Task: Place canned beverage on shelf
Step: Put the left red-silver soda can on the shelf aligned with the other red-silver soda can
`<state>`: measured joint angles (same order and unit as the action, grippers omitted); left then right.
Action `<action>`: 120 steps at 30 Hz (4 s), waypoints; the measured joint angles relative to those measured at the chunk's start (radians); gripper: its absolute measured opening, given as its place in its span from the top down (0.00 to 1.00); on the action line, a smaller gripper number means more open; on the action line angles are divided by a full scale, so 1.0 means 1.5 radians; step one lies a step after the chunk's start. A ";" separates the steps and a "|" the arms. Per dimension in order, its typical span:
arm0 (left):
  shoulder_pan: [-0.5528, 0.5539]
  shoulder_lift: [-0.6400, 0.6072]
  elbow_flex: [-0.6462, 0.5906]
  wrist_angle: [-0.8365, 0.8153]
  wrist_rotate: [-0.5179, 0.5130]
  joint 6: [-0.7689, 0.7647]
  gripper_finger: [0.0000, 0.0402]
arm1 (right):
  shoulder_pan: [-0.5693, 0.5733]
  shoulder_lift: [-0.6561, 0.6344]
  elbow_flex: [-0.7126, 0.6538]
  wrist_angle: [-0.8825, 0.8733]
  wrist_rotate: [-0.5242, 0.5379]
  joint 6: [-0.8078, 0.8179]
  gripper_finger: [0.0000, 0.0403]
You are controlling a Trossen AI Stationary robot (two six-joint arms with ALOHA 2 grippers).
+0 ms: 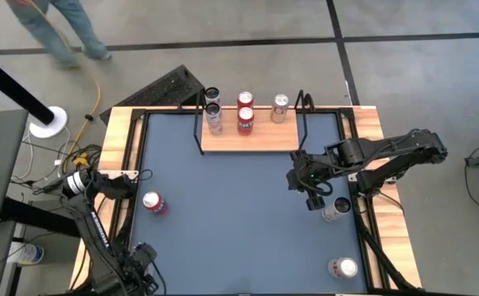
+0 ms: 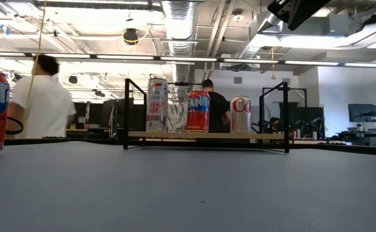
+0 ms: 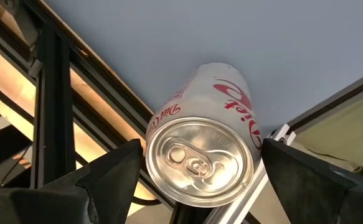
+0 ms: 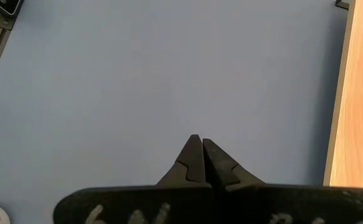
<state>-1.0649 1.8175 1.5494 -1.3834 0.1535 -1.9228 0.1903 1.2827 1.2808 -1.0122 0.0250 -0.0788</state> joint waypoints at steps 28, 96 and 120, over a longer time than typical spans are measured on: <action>0.054 -0.002 -0.075 0.112 0.087 0.096 0.21 | 0.000 0.000 0.000 0.000 0.000 0.001 1.00; 0.750 0.308 0.512 -0.112 -0.164 1.055 0.30 | -0.221 -0.293 -0.219 0.172 -0.123 -0.151 1.00; 0.742 0.351 0.515 -0.073 -0.053 1.111 0.18 | -0.209 -0.287 -0.219 0.159 -0.123 -0.157 1.00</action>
<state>0.0481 2.3440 2.3221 -1.4929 0.0734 -0.2560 -0.1230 0.8516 0.9516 -0.7731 -0.1589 -0.3149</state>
